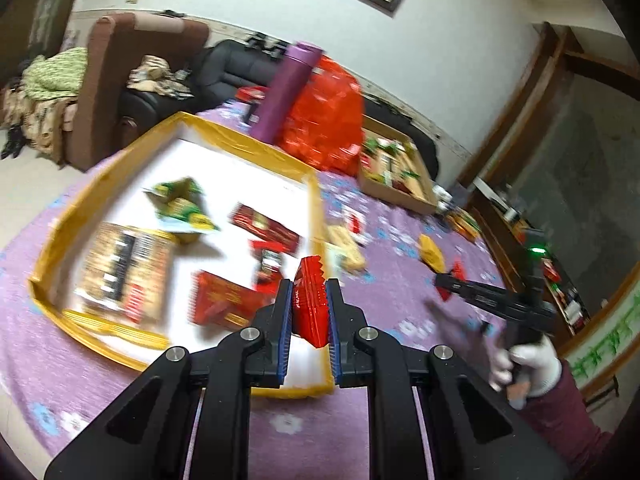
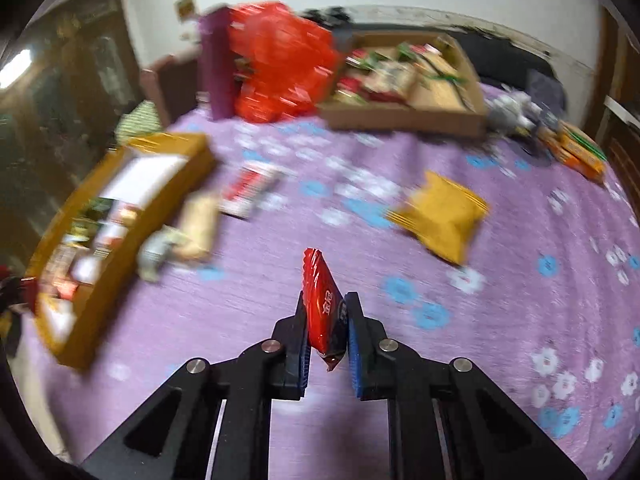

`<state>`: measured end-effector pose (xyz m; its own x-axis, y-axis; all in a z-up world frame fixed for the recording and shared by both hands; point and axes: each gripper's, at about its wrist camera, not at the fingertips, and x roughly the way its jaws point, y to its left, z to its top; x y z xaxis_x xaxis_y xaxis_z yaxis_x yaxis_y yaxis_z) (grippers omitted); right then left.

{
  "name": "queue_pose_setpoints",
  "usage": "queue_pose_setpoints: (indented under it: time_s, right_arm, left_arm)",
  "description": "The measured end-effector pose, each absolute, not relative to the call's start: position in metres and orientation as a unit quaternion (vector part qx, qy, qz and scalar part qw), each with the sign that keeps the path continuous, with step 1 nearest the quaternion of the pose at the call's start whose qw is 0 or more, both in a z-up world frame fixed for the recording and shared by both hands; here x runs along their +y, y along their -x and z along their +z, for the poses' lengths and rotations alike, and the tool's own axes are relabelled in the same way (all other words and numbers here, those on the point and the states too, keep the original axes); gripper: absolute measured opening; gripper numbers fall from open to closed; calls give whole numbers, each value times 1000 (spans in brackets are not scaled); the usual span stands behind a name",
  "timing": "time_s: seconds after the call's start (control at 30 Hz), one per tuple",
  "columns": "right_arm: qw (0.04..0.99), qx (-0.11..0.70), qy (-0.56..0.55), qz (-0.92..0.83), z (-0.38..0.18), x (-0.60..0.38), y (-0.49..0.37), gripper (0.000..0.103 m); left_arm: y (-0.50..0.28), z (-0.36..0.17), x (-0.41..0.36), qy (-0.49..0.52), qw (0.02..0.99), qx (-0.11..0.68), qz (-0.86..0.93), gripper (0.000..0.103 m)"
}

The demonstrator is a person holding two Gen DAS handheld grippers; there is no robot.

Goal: Organize snacks
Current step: 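Open both tools over the tray to drop the red candies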

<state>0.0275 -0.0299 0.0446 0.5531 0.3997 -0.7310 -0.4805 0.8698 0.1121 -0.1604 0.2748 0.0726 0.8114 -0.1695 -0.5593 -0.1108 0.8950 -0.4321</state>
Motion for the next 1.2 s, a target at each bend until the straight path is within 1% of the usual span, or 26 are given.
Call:
queue_pose_setpoints:
  time_s: [0.17, 0.27, 0.4, 0.53, 0.6, 0.67, 0.7, 0.77, 0.8, 0.87, 0.93, 1.1, 1.2]
  right_arm:
    - [850, 393, 52, 346, 67, 41, -2, 15]
    - [827, 405, 53, 385, 65, 84, 8, 15]
    - [813, 408, 84, 407, 59, 139, 23, 15]
    - [803, 419, 94, 414, 49, 177, 25, 15]
    - [801, 423, 93, 413, 44, 189, 23, 17]
    - [796, 427, 82, 421, 39, 194, 20, 24]
    - [793, 429, 75, 426, 38, 195, 19, 26]
    - [789, 430, 58, 435, 38, 194, 18, 43]
    - [791, 427, 54, 435, 39, 192, 19, 45]
    - [795, 420, 49, 434, 43, 187, 19, 46]
    - [801, 415, 37, 430, 47, 177, 19, 46]
    - [807, 411, 14, 424, 50, 155, 16, 47]
    - [811, 409, 10, 419, 50, 143, 19, 47]
  left_arm:
    - [150, 68, 304, 228, 921, 316, 28, 13]
    - [143, 58, 319, 237, 914, 327, 45, 13]
    - [134, 48, 334, 251, 905, 339, 51, 13]
    - [130, 45, 346, 266, 900, 341, 51, 14]
    - [131, 44, 351, 278, 898, 339, 44, 16]
    - [135, 45, 354, 287, 896, 337, 41, 29]
    - [138, 46, 354, 289, 896, 334, 43, 33]
    - [143, 50, 355, 291, 897, 328, 52, 51]
    - [145, 53, 354, 290, 899, 323, 57, 54]
    - [150, 58, 351, 289, 902, 314, 64, 65]
    - [152, 62, 347, 290, 903, 310, 67, 70]
    - [155, 71, 324, 273, 908, 313, 57, 70]
    - [153, 76, 303, 236, 913, 325, 66, 70]
